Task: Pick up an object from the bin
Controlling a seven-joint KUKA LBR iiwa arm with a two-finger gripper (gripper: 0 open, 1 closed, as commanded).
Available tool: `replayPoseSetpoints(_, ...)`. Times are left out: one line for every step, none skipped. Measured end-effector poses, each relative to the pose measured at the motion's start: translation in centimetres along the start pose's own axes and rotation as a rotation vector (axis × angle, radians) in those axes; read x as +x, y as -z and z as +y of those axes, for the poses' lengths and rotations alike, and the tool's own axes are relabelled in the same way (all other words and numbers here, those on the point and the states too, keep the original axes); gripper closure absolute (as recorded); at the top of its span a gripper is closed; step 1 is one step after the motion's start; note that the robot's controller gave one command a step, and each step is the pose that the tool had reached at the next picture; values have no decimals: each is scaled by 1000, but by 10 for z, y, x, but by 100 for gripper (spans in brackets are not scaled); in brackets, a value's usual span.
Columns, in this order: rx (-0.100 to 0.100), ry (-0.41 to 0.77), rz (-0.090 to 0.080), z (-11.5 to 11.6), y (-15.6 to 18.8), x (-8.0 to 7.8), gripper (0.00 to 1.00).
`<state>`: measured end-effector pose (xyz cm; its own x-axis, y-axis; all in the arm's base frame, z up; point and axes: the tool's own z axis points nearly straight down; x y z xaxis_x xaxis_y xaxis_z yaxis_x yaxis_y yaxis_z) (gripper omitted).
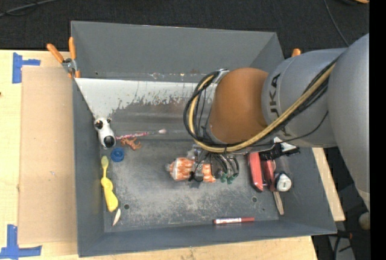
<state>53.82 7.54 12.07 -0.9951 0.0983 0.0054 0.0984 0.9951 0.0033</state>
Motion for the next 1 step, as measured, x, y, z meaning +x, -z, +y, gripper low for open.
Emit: replayPoseSetpoints(1, 1, 7, 0, 40, 2, 100)
